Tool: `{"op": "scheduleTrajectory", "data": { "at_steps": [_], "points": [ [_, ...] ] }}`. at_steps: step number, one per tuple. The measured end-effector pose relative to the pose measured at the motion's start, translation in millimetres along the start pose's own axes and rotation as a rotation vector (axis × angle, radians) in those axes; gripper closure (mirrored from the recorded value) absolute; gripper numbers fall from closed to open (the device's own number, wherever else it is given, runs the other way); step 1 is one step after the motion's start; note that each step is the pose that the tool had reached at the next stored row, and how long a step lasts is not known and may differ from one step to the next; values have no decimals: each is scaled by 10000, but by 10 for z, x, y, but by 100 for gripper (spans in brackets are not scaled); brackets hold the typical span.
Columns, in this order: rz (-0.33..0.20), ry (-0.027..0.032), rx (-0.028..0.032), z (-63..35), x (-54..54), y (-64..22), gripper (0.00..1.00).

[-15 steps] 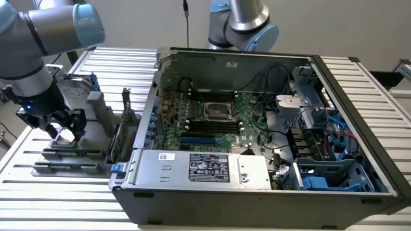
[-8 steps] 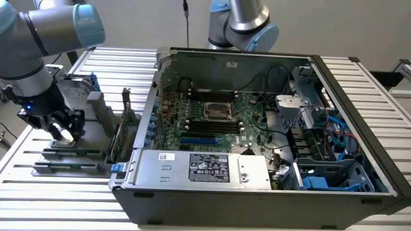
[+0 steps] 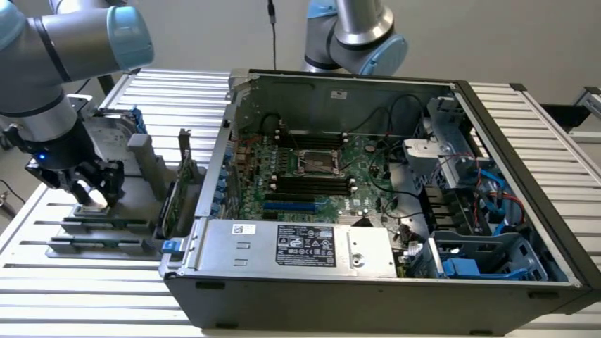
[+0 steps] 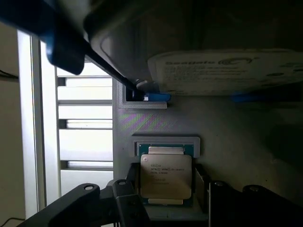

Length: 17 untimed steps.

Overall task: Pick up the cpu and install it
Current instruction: 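Pick up the cpu and move it towards the insertion slot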

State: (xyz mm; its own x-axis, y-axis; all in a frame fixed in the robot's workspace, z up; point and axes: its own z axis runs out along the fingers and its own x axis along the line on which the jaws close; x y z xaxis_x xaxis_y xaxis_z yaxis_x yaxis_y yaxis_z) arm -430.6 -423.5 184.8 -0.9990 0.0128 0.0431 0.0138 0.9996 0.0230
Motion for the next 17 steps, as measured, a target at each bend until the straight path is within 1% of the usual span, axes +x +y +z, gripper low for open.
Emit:
{"op": "scheduleTrajectory", "data": {
  "at_steps": [4,8,10,17],
  "points": [
    [0,0,0,-24,1,0,45],
    [-2,0,-1,-97,3,1,45],
    [-1,1,1,-171,7,4,45],
    [0,-1,0,-490,21,11,45]
  ]
}}
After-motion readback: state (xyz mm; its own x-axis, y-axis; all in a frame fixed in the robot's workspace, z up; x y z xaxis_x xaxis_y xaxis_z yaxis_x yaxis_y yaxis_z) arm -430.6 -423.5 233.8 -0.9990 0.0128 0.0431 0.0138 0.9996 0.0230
